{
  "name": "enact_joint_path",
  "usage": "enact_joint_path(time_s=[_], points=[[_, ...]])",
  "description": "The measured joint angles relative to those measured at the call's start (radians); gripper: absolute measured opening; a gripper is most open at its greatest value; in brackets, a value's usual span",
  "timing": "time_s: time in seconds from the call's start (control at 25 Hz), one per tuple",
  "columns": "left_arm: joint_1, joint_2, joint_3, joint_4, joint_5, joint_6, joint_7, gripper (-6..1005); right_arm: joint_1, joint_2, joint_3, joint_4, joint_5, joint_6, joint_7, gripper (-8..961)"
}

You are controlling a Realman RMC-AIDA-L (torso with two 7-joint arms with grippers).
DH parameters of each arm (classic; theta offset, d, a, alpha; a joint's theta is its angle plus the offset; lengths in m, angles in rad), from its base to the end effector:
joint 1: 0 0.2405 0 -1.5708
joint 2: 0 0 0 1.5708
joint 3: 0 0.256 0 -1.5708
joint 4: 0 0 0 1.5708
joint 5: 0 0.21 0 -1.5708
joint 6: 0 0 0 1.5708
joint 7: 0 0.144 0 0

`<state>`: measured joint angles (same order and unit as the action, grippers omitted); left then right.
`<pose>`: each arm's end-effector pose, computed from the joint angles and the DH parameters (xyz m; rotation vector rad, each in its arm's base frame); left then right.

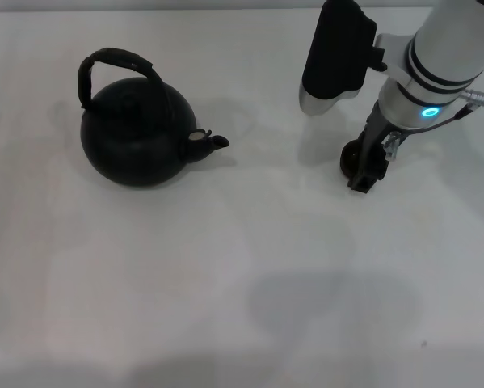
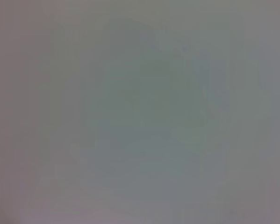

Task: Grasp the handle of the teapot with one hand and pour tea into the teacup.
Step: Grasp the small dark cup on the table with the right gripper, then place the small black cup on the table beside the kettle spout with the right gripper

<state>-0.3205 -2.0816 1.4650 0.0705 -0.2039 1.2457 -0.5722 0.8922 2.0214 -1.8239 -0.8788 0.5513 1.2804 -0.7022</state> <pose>-0.3893 0.2847 0.0330 -1.2349 -0.8600 -0.9020 0.1840 0.3820 -0.0699 -2.6707 0.3289 -1.0069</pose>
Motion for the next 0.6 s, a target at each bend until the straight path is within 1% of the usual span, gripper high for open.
enact_joint_path(time_s=[0.16,0.32,0.4,0.48,0.6], points=[[0.0,0.0,0.0,0.0,0.0,0.0,0.0,832,0.004,0.0,0.001,-0.017,0.0,0.007,-0.003,781],[0.0,0.0,0.0,0.0,0.0,0.0,0.0,833,-0.001,0.002,0.022,-0.098,0.015,0.022,-0.029,759],[-0.002,-0.001,0.0,0.0,0.0,0.0,0.0,832,0.009,0.005,0.022,-0.122,0.044,0.033,-0.046,748],[-0.004,-0.002,0.0,0.0,0.0,0.0,0.0,832,0.039,0.006,-0.01,-0.121,0.088,0.036,-0.052,737],[-0.005,-0.002,0.0,0.0,0.0,0.0,0.0,831,0.074,0.007,-0.084,-0.108,0.147,0.025,-0.052,730]])
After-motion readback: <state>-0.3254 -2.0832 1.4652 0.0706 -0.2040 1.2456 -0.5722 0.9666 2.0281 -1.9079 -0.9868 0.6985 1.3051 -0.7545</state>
